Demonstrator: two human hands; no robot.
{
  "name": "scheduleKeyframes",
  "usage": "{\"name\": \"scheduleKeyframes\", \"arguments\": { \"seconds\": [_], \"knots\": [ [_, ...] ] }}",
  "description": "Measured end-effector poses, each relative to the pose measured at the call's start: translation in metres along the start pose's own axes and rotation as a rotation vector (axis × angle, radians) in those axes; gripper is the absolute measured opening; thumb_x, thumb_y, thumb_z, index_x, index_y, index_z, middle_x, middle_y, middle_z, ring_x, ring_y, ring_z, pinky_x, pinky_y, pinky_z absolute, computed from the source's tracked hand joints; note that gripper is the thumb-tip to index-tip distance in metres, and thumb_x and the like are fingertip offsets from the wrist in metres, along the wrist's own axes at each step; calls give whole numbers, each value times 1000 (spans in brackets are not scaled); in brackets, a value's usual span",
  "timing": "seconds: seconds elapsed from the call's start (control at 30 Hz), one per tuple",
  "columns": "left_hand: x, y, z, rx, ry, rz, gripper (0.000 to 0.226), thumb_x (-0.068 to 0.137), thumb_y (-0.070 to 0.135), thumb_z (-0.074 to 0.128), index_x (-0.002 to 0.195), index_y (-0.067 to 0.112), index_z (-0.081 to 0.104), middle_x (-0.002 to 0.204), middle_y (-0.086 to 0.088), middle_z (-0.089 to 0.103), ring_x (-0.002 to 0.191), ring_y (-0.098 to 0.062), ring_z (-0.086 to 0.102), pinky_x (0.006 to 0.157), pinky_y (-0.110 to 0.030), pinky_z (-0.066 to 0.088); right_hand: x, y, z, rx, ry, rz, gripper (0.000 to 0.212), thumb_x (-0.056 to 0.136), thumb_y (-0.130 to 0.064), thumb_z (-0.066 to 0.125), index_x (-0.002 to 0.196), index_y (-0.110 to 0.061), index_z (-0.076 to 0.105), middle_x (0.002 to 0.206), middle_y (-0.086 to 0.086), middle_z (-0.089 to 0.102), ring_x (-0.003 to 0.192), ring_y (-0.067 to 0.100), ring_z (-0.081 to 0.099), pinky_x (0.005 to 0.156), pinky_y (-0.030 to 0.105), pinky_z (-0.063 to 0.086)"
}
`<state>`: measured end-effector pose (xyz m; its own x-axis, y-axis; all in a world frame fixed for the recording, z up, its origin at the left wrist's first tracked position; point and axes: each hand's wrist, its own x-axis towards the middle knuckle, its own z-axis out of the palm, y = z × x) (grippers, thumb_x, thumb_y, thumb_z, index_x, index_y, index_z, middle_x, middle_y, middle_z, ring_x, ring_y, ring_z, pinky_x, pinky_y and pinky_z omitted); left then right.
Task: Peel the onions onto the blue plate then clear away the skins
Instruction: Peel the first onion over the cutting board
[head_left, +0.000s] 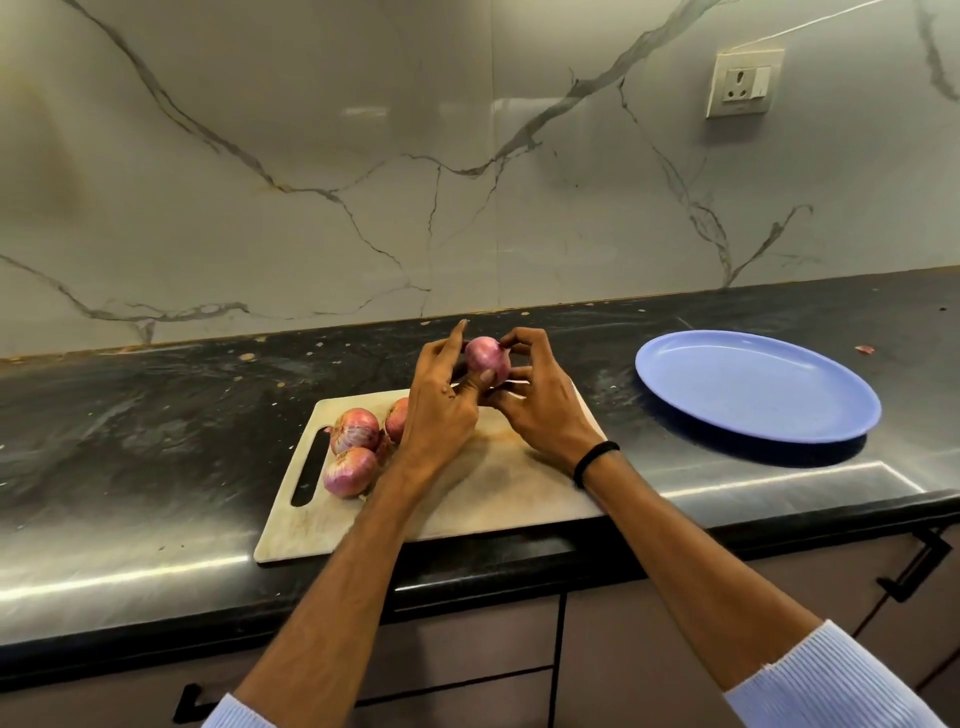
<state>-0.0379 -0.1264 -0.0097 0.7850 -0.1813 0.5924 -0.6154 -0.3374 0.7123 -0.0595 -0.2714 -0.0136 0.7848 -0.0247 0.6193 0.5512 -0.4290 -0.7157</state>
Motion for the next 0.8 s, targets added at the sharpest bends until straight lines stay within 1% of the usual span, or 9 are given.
{"name": "scheduleKeyframes", "arguments": {
  "seconds": [0.07,0.13,0.23,0.3,0.4,0.47,0.57,0.67,0.8],
  "knots": [
    [6,3,-2,-26,-2,-3,61,93,14,67,148,13,42,133,-7,44,121,-16,51,104,-22,46,9,4,2,-71,58,-123,55,81,-7,80,123,-5,46,124,10,56,97,22,67,82,29,60],
    [16,7,-5,-50,9,-6,53,93,14,68,143,12,50,132,-6,46,119,-15,54,102,-21,48,19,8,2,-128,97,-201,53,82,-9,79,123,-6,46,122,10,58,96,22,67,81,32,60],
    [35,15,-13,-121,-35,-39,42,96,16,63,137,15,53,135,-7,52,119,-17,57,100,-29,53,32,9,1,-159,158,-282,53,82,-7,77,119,-18,41,116,6,60,94,17,66,83,25,58],
    [45,16,-15,-162,-72,-58,39,98,15,59,137,15,51,133,-4,55,120,-18,57,95,-22,53,41,10,2,-164,187,-315,53,82,-8,76,117,-21,39,112,7,62,92,18,66,82,22,56],
    [50,13,-14,-204,-71,-59,37,100,16,57,136,17,50,129,0,55,119,-17,57,91,-18,53,50,15,8,-158,177,-336,51,83,-9,75,117,-23,39,113,6,61,91,20,66,81,24,57],
    [51,10,-13,-198,-52,-55,37,100,15,56,136,18,51,128,3,53,120,-14,55,94,-21,53,53,18,12,-139,156,-330,51,83,-12,75,117,-24,39,114,2,58,92,20,66,81,24,58],
    [53,7,-13,-219,-40,-53,36,100,12,57,136,18,53,132,-2,55,123,-16,56,99,-31,54,55,20,13,-108,156,-329,53,81,-11,79,116,-23,40,114,-5,55,92,17,65,81,16,55],
    [51,6,-13,-202,-29,-26,36,100,10,57,135,17,53,133,-4,56,123,-17,56,100,-33,53,55,20,11,-106,156,-337,54,81,-9,79,116,-23,40,114,-3,56,90,15,65,81,12,53],
    [47,6,-10,-231,-19,-40,35,100,10,55,135,16,53,132,-4,56,123,-20,57,98,-33,54,53,21,13,-113,153,-330,54,81,-9,78,116,-24,40,115,1,59,91,14,65,82,13,54]
  ]
}}
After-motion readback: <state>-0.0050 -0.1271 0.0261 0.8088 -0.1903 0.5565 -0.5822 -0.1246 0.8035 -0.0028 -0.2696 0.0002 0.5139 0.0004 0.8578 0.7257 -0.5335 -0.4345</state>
